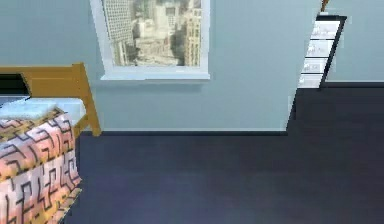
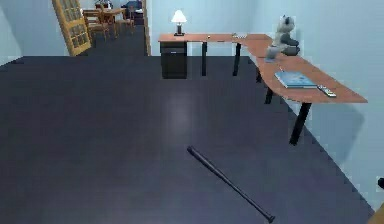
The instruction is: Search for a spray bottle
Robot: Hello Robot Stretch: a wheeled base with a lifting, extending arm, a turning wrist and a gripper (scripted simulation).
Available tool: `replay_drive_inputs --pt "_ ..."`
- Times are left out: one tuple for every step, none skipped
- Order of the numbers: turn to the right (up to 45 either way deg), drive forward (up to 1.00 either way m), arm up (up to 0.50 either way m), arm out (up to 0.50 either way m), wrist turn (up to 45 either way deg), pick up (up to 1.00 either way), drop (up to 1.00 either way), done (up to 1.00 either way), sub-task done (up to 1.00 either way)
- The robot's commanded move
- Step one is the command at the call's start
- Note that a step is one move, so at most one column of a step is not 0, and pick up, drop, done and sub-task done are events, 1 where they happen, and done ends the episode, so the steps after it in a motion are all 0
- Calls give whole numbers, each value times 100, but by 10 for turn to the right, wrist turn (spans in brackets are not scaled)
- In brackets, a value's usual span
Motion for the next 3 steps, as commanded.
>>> replay_drive_inputs --pt "0 10 0 0 0 0 0 0 0" --pt "450 0 0 0 0 0 0 0 0" --pt "180 0 0 0 0 0 0 0 0"
